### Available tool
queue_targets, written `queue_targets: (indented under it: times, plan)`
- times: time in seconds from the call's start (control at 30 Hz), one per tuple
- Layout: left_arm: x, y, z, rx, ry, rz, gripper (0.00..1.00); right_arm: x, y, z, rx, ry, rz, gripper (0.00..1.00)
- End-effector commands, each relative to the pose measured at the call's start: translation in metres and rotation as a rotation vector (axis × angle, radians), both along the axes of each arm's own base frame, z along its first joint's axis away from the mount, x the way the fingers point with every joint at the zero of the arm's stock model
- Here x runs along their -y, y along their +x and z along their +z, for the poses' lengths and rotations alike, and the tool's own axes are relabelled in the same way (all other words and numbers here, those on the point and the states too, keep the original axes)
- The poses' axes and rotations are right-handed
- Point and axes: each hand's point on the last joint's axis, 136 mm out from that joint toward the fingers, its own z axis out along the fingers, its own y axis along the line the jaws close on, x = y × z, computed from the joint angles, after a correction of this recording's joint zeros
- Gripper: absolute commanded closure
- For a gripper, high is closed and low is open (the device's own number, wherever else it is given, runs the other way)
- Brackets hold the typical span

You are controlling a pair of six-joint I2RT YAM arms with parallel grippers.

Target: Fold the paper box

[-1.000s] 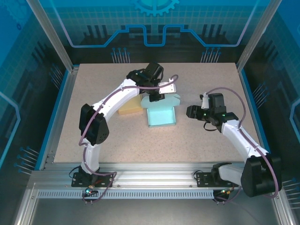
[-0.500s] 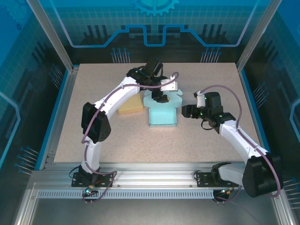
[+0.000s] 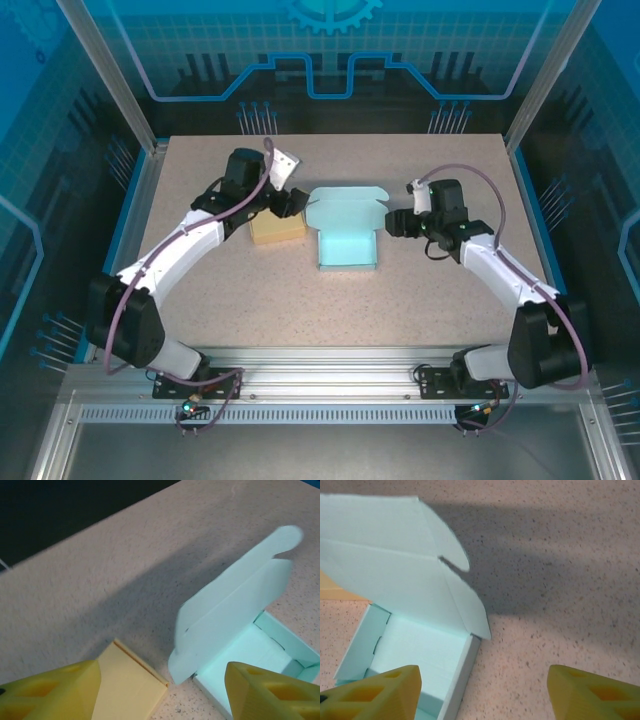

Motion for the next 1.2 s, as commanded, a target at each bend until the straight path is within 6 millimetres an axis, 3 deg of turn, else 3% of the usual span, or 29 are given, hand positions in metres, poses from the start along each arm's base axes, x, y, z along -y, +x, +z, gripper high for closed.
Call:
queue_targets:
  times: [0.0,0.2,0.37,0.6,0.87,1.07,1.17]
  plan:
    - [0.012,0.007,-0.023,-0.090,-0.187,0.006,0.33,-0.009,0.013,0.007,0.014,-0.010,0.041,0.34]
    - [0.014,0.022,-0.061,-0.180,-0.196,0.010,0.33,-0.013,0.031,-0.003,-0.009,-0.022,0.051,0.35]
    - [0.023,0.028,-0.079,-0.213,-0.213,-0.015,0.34,-0.024,0.043,-0.009,-0.024,0.003,0.087,0.40]
    - [0.039,0.029,-0.084,-0.249,-0.228,-0.067,0.51,-0.035,0.051,-0.012,-0.035,0.045,0.112,0.50]
    - [0.057,0.029,-0.091,-0.254,-0.181,-0.066,0.66,-0.053,0.046,-0.013,-0.038,0.084,0.150,0.85]
    - [0.067,0.028,-0.092,-0.228,-0.121,-0.024,0.83,-0.059,0.042,-0.018,-0.031,0.030,0.135,0.91]
    - [0.067,0.030,-0.090,-0.206,-0.095,0.049,0.85,-0.058,0.040,-0.018,-0.017,-0.013,0.101,0.94]
